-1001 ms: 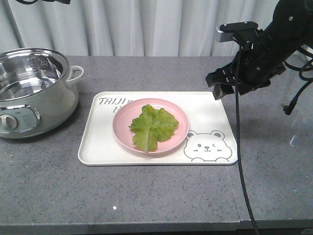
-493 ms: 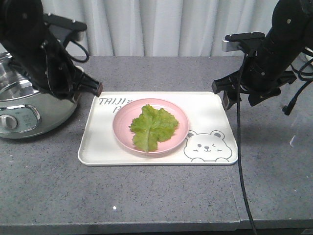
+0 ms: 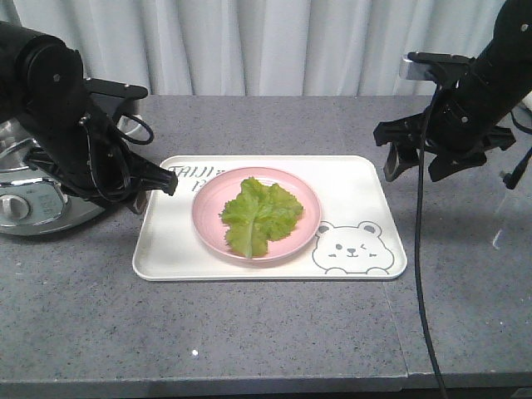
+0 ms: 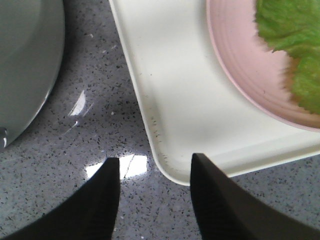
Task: Transfer vegetables to tray and serve
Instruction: 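Lower both grippers to the tray's two short side edges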
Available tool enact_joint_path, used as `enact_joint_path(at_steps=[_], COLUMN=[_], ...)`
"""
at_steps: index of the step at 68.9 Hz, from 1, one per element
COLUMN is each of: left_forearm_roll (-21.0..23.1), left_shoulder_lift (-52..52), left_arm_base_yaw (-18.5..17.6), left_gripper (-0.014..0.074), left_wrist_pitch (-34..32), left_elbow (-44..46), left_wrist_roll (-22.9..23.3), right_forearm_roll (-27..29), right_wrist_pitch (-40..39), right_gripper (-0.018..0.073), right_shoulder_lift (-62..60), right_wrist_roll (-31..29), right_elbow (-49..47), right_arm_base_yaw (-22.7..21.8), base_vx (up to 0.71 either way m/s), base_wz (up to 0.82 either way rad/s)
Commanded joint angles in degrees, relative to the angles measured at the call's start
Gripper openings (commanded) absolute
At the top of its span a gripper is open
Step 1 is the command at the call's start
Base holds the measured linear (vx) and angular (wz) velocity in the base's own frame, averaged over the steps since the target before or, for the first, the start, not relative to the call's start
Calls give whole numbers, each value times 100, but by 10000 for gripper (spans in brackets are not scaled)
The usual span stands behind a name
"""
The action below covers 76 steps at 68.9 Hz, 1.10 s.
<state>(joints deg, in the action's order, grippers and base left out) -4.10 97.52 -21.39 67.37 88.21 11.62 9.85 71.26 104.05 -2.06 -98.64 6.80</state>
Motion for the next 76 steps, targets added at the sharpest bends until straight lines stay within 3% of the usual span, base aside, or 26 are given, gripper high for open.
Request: enact_joint_path(at_steps=[1, 76], left_forearm_roll=[122, 229], left_shoulder_lift=[-87, 506], left_arm_base_yaw=[57, 57], left_gripper=[363, 363], left_wrist_pitch=[-99, -239], left_elbow=[113, 113], left_wrist_roll=[82, 18], right_forearm_roll=[44, -27], right_wrist_pitch=[226, 237], right_gripper=[482, 480], right_shoulder_lift=[-126, 646], right_wrist_roll=[-72, 257], right_elbow=[-142, -140], right_arm_base_yaw=[-31, -11], base_vx=[0, 0], base_wz=[0, 0])
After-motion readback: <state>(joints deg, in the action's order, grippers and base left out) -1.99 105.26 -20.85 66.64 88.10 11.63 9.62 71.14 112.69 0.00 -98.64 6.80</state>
